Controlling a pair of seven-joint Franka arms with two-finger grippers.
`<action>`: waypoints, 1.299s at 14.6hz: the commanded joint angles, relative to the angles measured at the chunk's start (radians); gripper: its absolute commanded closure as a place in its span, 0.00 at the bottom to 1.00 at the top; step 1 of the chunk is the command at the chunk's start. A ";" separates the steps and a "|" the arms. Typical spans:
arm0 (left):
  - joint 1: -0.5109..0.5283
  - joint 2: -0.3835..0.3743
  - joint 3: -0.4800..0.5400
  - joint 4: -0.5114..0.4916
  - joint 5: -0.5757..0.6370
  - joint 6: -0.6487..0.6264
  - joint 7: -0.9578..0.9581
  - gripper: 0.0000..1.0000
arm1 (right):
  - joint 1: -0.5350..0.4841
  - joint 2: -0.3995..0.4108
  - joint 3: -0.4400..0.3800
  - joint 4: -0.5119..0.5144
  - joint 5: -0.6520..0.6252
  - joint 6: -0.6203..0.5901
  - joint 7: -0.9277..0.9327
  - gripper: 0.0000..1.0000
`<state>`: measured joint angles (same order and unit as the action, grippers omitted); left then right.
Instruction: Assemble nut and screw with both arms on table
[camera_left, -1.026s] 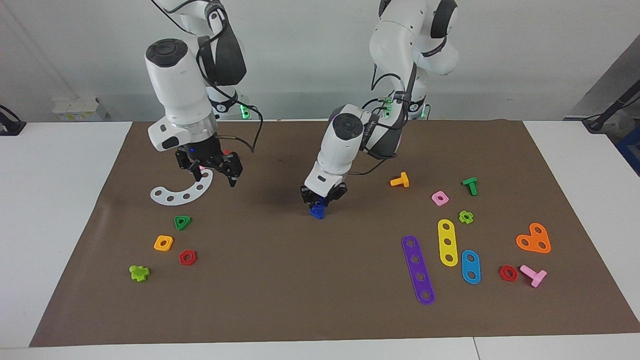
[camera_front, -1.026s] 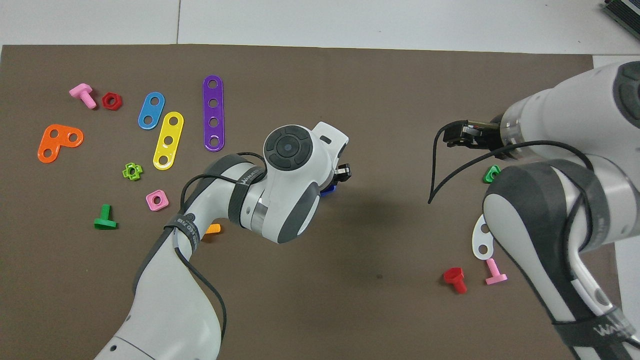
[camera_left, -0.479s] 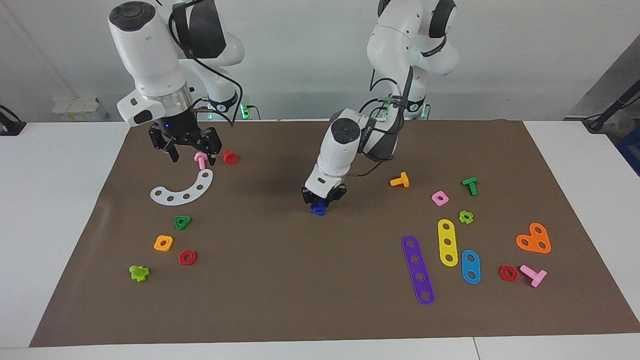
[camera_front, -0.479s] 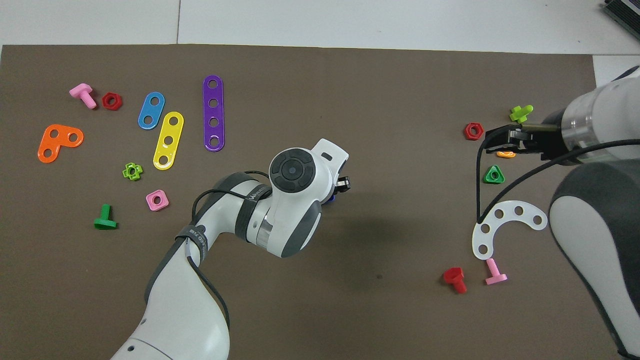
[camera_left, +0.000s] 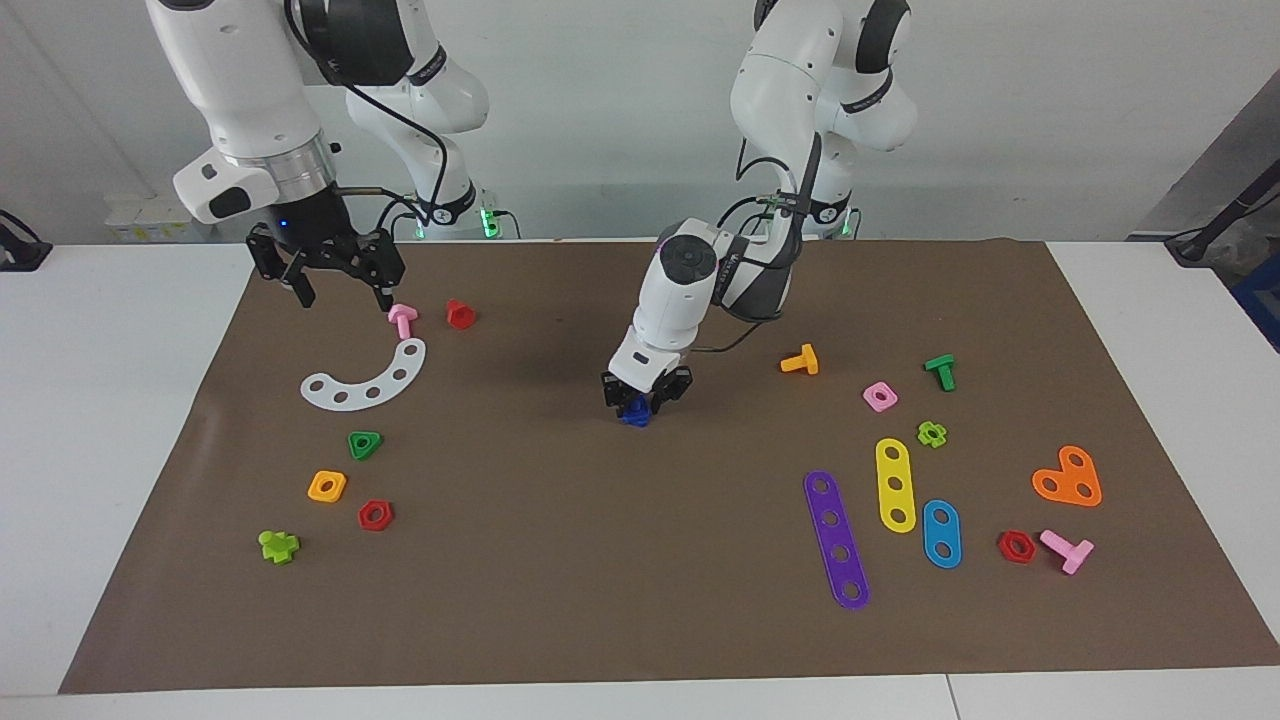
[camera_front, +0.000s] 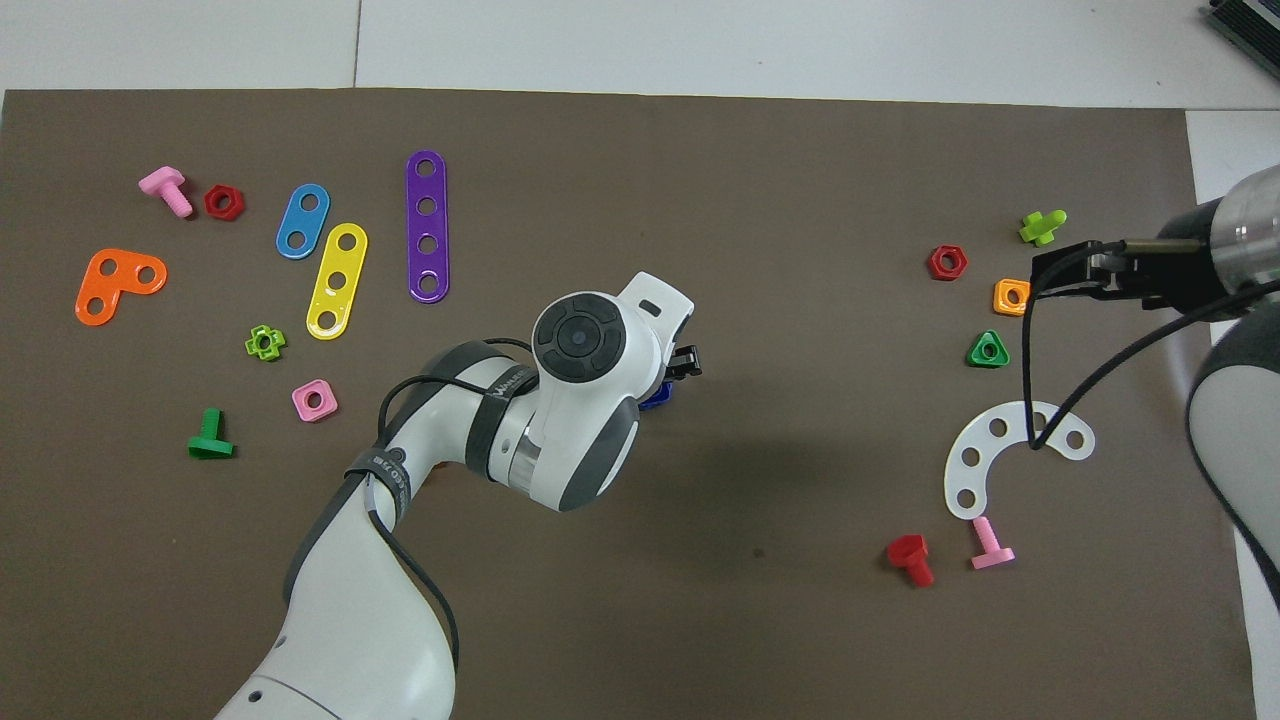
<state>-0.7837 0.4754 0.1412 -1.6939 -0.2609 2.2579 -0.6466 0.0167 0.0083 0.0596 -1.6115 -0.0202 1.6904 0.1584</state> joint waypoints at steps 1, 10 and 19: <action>0.118 -0.036 0.001 0.118 0.005 -0.225 0.016 0.00 | -0.006 -0.016 0.009 0.001 0.023 -0.043 -0.039 0.01; 0.556 -0.417 0.003 0.070 0.227 -0.748 0.540 0.00 | -0.001 -0.040 0.009 -0.036 0.023 -0.063 -0.066 0.00; 0.670 -0.455 0.003 0.125 0.333 -0.736 0.643 0.00 | -0.012 -0.040 0.009 -0.034 0.023 -0.061 -0.065 0.00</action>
<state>-0.1110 0.0236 0.1470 -1.5714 0.0546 1.5067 -0.0394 0.0186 -0.0072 0.0650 -1.6216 -0.0201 1.6293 0.1208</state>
